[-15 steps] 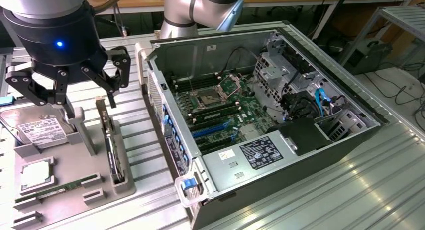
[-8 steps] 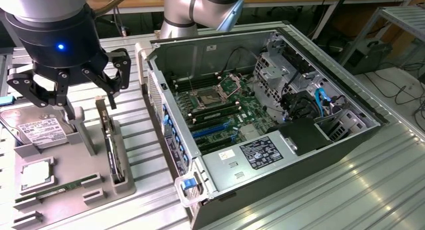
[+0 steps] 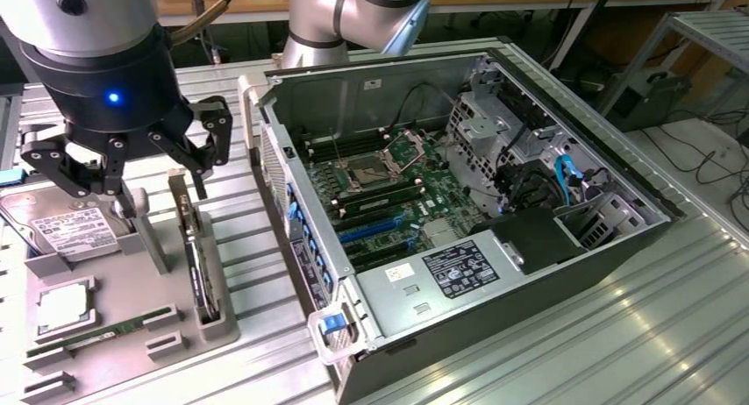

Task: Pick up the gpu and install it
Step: 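Pick up the gpu and move the gpu toward the slot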

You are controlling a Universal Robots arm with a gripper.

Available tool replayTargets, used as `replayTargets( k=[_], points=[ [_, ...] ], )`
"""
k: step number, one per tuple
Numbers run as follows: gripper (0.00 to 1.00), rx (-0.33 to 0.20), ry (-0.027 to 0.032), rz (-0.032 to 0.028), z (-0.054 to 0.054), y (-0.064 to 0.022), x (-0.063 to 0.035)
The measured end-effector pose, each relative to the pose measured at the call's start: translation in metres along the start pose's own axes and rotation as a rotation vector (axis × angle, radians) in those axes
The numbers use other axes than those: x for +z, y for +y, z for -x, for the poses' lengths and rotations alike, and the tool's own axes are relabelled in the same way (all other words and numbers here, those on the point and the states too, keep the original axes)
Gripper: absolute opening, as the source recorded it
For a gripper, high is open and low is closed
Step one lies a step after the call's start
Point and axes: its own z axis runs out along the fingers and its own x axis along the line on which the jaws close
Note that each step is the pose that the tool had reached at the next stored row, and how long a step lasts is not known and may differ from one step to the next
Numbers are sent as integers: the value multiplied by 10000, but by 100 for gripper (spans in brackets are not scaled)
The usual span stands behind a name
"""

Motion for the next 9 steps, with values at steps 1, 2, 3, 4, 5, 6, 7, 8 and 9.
replayTargets(
  k=[1, 2, 3, 4, 5, 6, 7, 8, 9],
  points=[
    [66, 0, 1, 0, 0, -3, 16],
    [66, 0, 1, -1, -1, -6, 35],
    [66, 1, 1, 0, -1, -7, 52],
    [66, 1, 0, 0, -2, -8, 71],
    [66, 1, 0, 0, -2, -9, 90],
    [66, 1, 0, 0, -2, -9, 108],
    [66, 2, 0, -1, -3, -10, 124],
    [66, 6, 1, -2, -4, -11, 143],
    [66, 8, 1, -2, -4, -12, 161]
  ],
)
